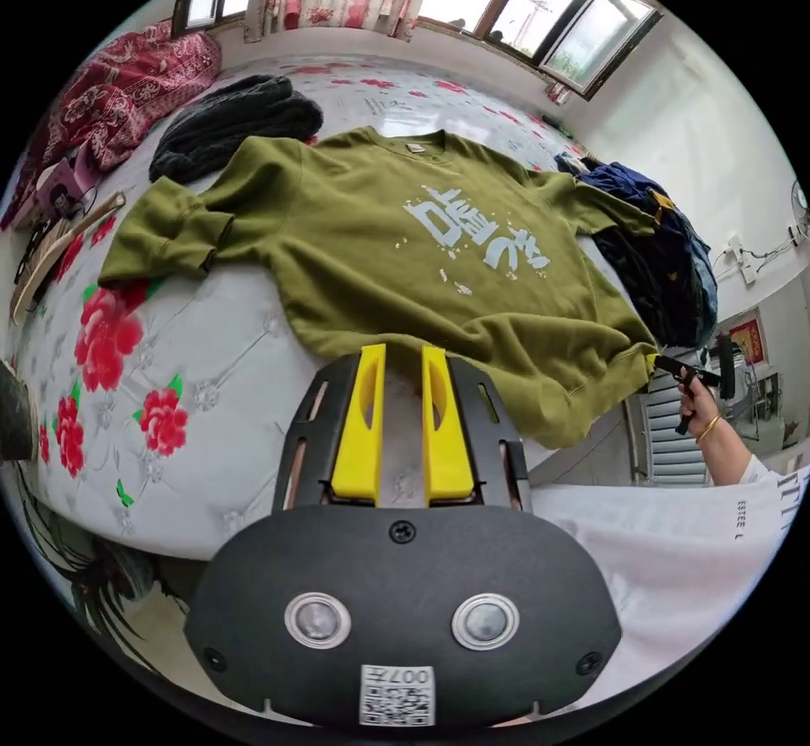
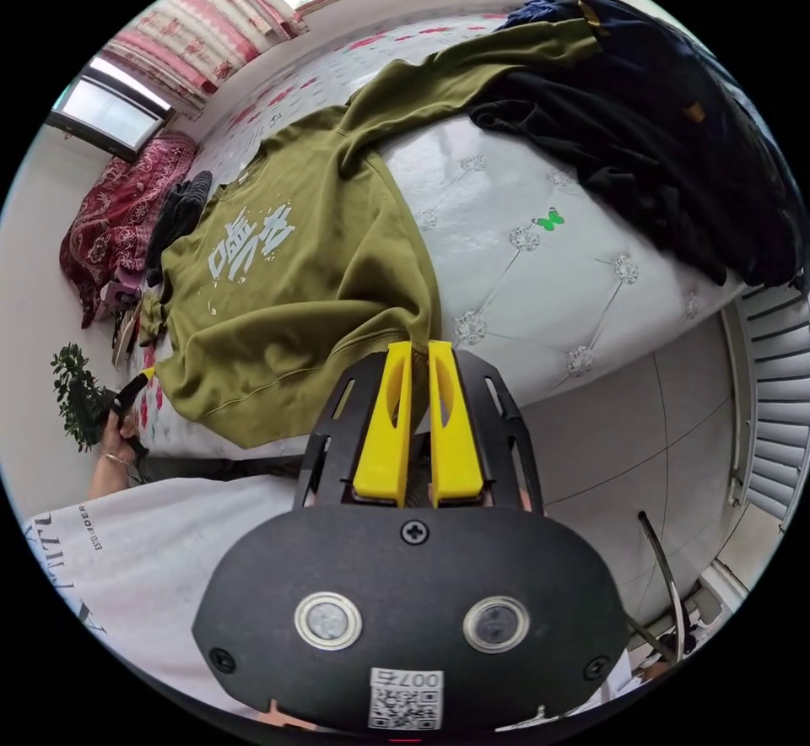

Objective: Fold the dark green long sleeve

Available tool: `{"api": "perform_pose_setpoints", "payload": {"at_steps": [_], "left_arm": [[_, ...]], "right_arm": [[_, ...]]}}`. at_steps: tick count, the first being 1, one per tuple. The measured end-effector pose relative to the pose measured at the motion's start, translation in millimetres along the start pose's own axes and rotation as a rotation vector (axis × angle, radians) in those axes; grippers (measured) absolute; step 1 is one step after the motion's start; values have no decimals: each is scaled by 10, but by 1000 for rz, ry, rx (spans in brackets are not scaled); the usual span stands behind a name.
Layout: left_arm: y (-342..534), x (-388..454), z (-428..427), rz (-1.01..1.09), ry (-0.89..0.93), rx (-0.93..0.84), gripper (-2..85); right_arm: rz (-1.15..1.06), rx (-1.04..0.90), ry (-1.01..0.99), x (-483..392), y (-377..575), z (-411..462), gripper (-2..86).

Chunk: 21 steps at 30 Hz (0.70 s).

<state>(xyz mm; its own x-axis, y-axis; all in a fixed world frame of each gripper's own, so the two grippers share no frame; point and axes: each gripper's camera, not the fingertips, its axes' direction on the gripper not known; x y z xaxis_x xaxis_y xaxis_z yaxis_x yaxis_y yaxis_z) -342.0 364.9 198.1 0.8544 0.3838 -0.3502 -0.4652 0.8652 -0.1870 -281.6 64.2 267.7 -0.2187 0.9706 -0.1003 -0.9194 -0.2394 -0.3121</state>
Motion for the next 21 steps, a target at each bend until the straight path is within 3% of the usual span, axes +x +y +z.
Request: {"api": "perform_pose_setpoints", "payload": {"at_steps": [4,6,9,13,17,19,21], "left_arm": [[372,-412,202,-114,25,-131,109],[489,-545,168,-159,85,-107,106],[356,-463,226,-88,110,-134,79],[-243,-202,295,0,213,-108,44],[-1401,238,426,17,283,-25,51],[-1802,464,655,65,212,-86,64],[-2041,696,1169,171,38,-307,61]], "right_arm": [[-6,-25,19,-21,-143,28,9],[-17,-34,47,-67,-185,38,9],[-23,-41,66,-102,-245,29,9],[4,-45,51,-64,-344,-48,9],[23,-51,36,-77,-494,-142,8],[42,-59,31,-79,-552,-154,8],[64,-64,31,-78,-600,-156,9]]}}
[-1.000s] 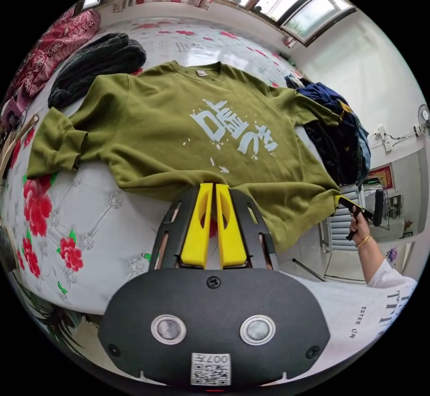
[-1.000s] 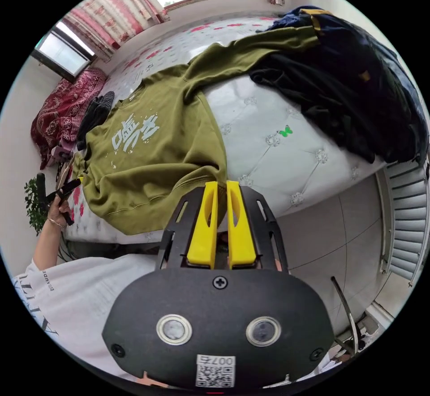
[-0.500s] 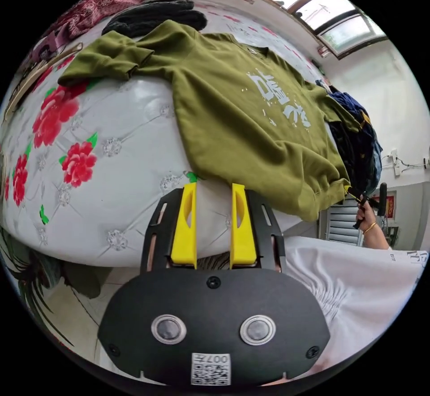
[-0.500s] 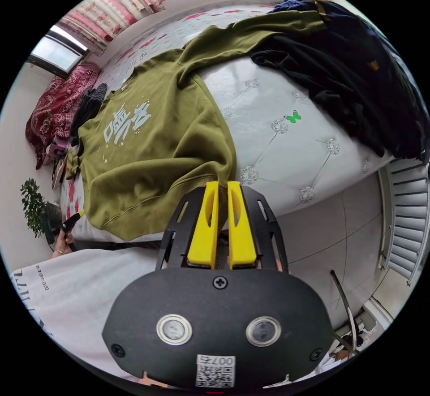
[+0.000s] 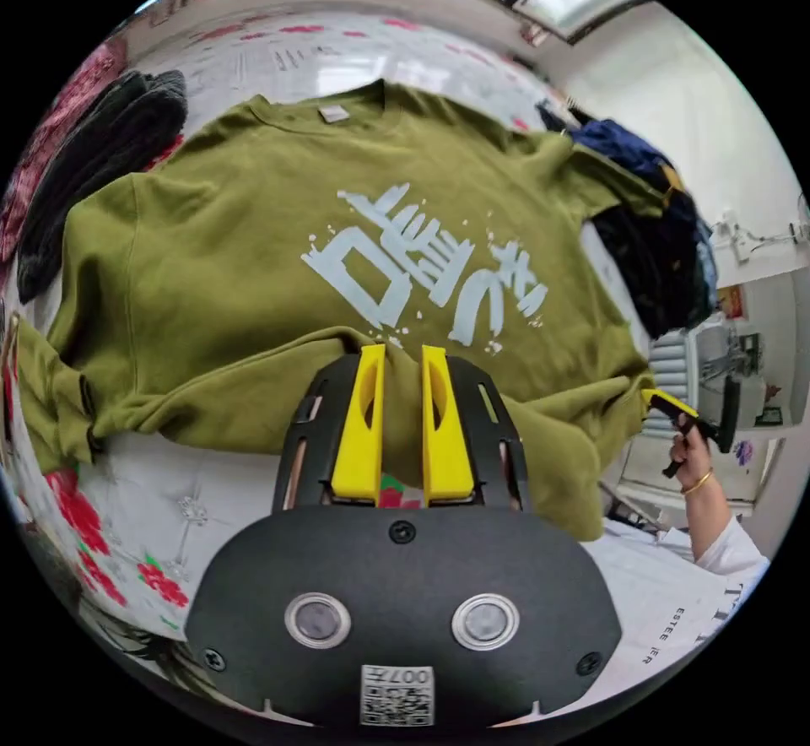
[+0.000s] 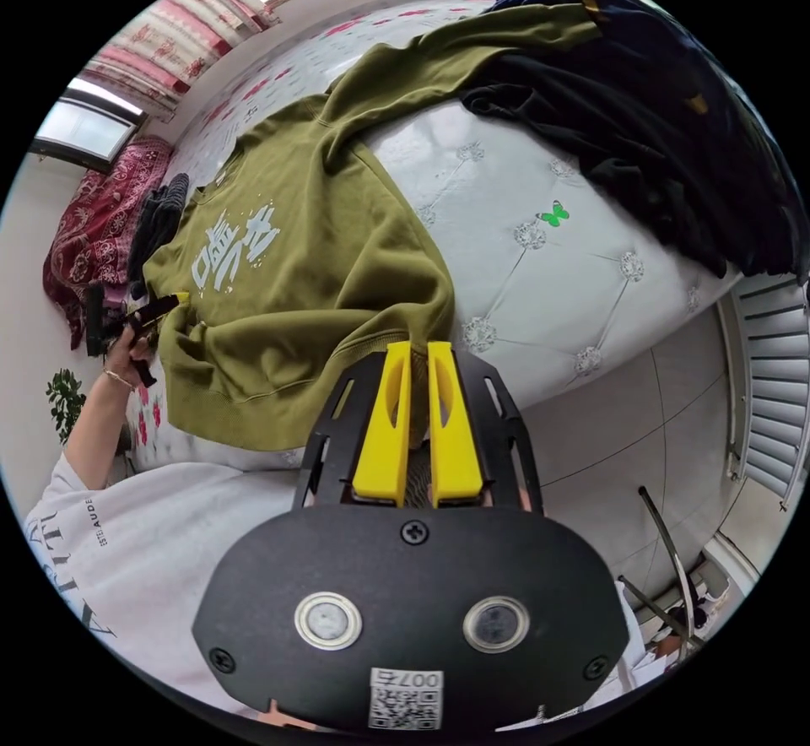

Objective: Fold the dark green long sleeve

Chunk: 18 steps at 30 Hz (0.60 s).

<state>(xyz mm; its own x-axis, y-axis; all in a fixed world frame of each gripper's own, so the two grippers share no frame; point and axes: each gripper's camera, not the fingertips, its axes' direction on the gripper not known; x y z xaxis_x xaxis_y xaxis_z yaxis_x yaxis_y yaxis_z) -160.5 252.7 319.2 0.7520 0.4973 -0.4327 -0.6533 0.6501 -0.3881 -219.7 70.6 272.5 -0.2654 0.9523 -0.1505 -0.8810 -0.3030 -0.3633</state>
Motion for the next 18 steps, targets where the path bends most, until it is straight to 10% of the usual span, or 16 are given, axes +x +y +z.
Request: {"api": "perform_pose_setpoints", "payload": {"at_steps": [18], "left_arm": [[1781,-590,-200,-174,138,258,111]], "right_arm": [[54,-31,-25,361,-156,-64,10]]}}
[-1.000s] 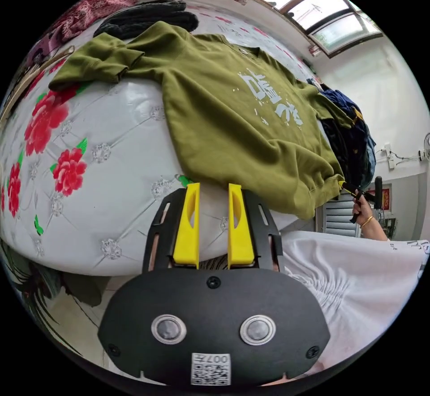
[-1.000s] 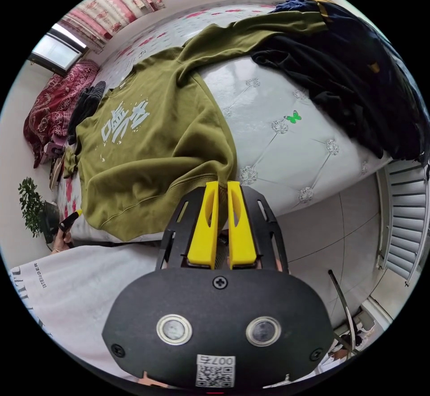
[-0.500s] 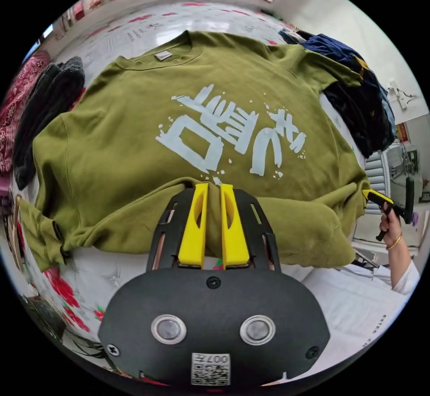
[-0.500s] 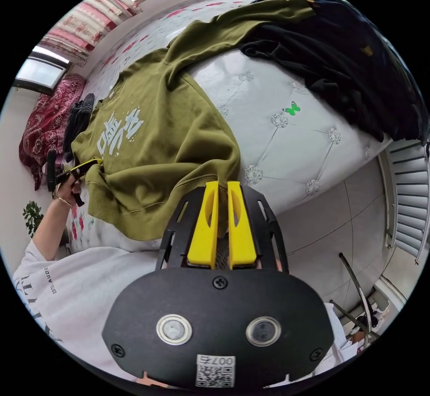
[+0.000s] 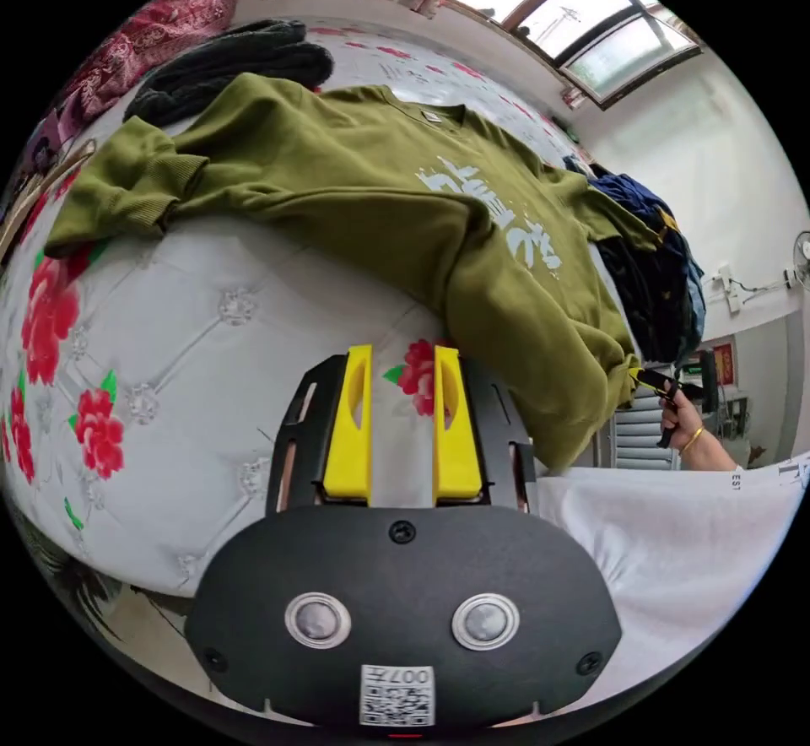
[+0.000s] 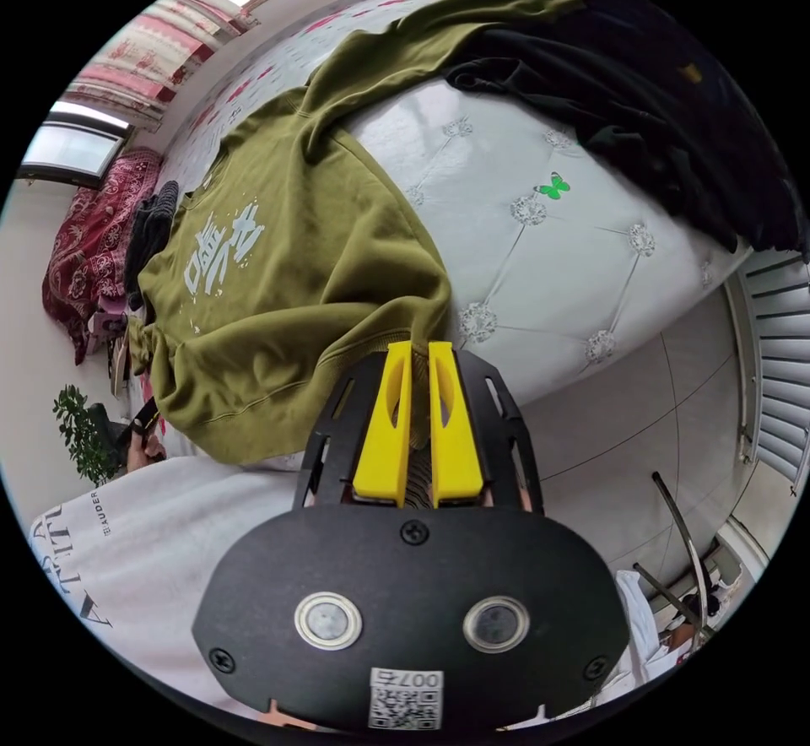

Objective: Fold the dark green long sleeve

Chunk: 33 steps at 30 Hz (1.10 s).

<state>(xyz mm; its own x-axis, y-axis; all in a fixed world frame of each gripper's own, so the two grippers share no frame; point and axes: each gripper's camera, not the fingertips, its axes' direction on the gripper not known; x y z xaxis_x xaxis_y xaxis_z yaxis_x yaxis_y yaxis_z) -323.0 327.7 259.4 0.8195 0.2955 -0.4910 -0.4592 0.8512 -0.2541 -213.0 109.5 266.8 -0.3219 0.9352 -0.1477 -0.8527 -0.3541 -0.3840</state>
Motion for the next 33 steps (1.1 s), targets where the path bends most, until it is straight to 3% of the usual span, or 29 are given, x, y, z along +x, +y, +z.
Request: {"api": "perform_pose_setpoints", "payload": {"at_steps": [4,8,12,18,21,26,28,31,33], "left_arm": [[-255,487,418,199,41,-29,81],[-734,891,645,317,43,-187,8],[-772,651,10,188,188,-179,-6],[190,363,-1296,104,159,-160,-9],[727,76,-1267,-33,112,-196,-10],[1223,-395,-611,-326,309,-206,-10],[1126,-228,-674,-279,286,-175,-10],[945,262,-1079,-115,57,-130,-9],[1004,255,-996,-134,15,-143,-9]], "right_arm": [[3,7,-49,182,11,-67,11],[-9,9,-90,306,0,-190,12],[-94,40,-140,359,37,-491,9],[-270,135,-527,825,402,-1483,8],[-337,113,-537,1032,686,-1514,7],[-226,-120,-423,1421,948,-526,5],[-243,-153,-469,1394,961,-457,5],[-404,42,-594,1243,1093,-1010,3],[-445,82,-504,1258,1183,-1089,3]]}}
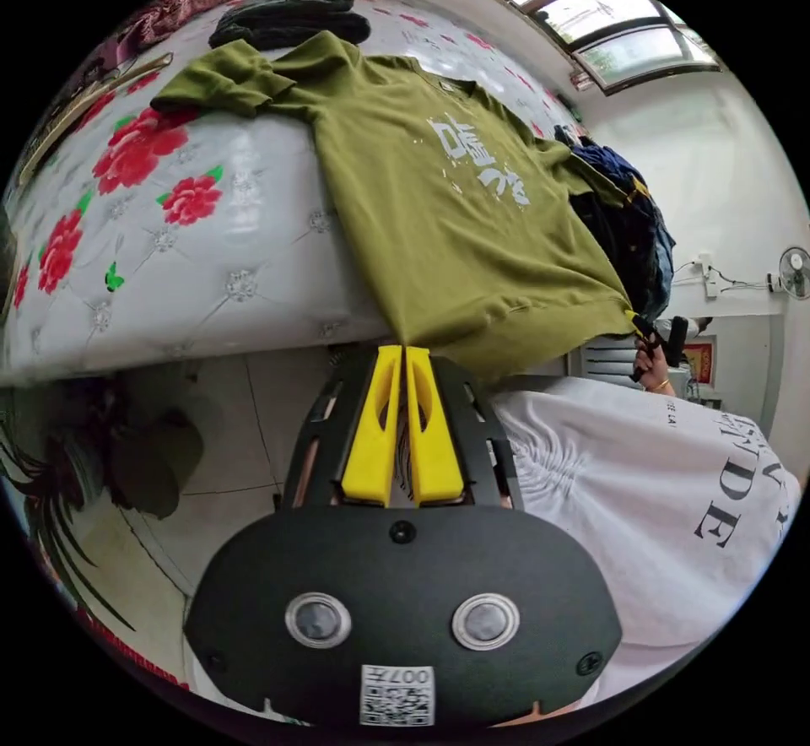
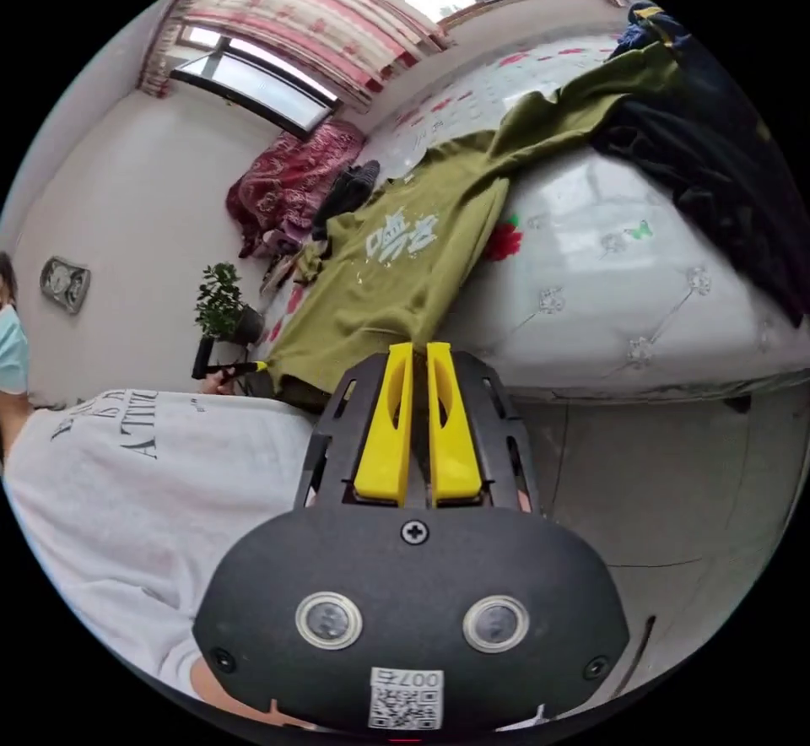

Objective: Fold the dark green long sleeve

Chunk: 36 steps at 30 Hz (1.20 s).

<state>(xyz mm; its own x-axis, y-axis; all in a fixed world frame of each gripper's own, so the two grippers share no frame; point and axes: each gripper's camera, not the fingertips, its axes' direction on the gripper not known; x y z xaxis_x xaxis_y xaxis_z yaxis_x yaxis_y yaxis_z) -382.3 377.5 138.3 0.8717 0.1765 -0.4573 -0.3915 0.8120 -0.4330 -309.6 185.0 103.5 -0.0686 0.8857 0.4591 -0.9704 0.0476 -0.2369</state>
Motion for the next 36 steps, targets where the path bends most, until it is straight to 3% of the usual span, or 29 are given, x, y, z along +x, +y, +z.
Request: {"api": "perform_pose_setpoints", "payload": {"at_steps": [2,5,8,13,16,21,28,33,36], "left_arm": [[62,-169,393,-70,18,-49,-7],[220,-413,1220,-253,48,-185,3],[383,-315,1191,-292,62,-78,50],[307,-167,581,-255,-124,108,77],[-170,-34,191,-161,-239,228,110],[-1163,-19,-11,-99,-307,268,140],[-2657,-134,127,24,-421,183,145],[-3298,-413,544,54,-545,23,117],[-3313,-613,351,54,-460,68,57]], "right_arm": [[68,-164,169,340,225,432,2],[295,-292,180,930,598,1070,1],[294,-238,248,855,699,1139,2],[129,-140,384,326,392,1128,3],[-6,-135,400,-55,5,1480,5],[-177,-242,404,-594,-575,2600,23],[-251,-511,412,-933,-978,4294,40],[-256,-548,504,-945,-1040,4587,44],[-198,-556,479,-841,-1080,4629,43]]}}
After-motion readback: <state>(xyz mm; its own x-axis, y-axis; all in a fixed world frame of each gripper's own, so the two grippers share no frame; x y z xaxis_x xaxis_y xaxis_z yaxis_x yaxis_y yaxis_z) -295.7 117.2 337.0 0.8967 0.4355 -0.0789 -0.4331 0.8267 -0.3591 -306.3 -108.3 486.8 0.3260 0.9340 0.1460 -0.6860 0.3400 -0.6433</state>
